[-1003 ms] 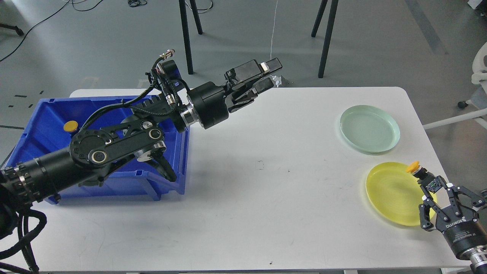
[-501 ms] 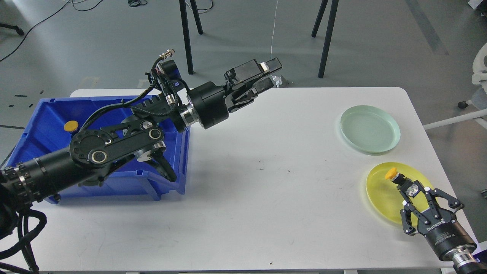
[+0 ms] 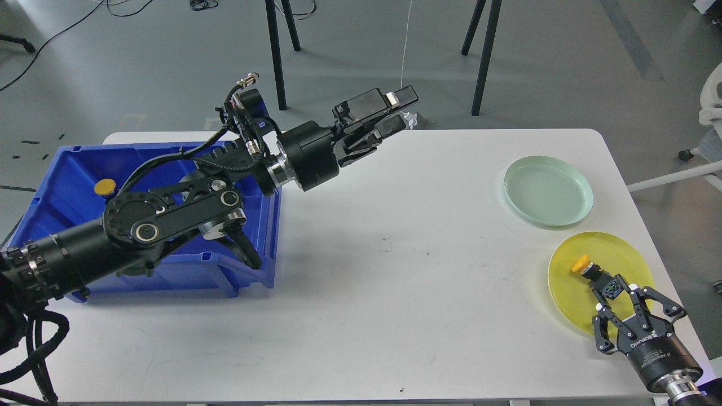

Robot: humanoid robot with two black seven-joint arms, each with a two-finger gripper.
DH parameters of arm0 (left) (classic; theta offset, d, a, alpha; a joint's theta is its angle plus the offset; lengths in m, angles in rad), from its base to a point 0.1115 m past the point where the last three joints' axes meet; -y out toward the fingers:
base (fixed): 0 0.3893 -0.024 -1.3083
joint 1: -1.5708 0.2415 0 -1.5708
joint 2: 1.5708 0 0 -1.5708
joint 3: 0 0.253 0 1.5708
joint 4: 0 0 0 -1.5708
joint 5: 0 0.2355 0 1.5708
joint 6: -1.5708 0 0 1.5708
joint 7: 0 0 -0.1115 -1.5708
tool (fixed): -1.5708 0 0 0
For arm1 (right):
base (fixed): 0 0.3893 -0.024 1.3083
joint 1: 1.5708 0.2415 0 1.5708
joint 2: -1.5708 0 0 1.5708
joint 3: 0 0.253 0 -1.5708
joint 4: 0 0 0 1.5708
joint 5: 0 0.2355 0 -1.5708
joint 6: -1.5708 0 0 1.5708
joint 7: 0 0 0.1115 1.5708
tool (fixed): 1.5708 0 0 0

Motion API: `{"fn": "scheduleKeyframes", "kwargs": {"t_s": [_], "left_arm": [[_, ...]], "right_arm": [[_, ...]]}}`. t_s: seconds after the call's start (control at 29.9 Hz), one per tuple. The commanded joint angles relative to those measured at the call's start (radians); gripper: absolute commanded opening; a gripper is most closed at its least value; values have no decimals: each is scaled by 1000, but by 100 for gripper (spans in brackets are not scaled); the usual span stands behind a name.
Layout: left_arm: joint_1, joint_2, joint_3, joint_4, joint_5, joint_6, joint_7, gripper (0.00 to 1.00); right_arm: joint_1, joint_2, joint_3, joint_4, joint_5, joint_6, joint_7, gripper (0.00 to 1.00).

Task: Pass button and place on color plate
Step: 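Release the button on the yellow plate and raise the right gripper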

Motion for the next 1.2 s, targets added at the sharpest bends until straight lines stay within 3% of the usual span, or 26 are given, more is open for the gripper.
{"fn": "scheduleKeyframes", "kwargs": {"t_s": [0.0, 0.03, 0.07, 0.5, 0.87, 1.0, 1.17], "left_arm": [[0, 0, 0, 0, -1, 0, 0, 84], [0, 0, 0, 0, 0, 0, 0, 84], [0, 0, 0, 0, 0, 0, 0, 84], [0, 0, -3, 0, -1, 2, 0, 84], [61, 5, -129, -9, -2, -3, 0, 84], [112, 44, -176, -35, -3, -3, 0, 84], [193, 191, -230, -122, 2, -2, 0, 84]], "right_arm": [[0, 0, 0, 5, 32, 0, 0, 73], [0, 0, 0, 5, 44, 0, 0, 90], [0, 0, 2, 5, 51, 0, 0, 98], [0, -5, 29, 12, 94, 0, 0, 98], [33, -14, 105, 48, 94, 0, 0, 98], [88, -18, 124, 85, 94, 0, 0, 98], [229, -52, 134, 108, 92, 0, 0, 98]]}}
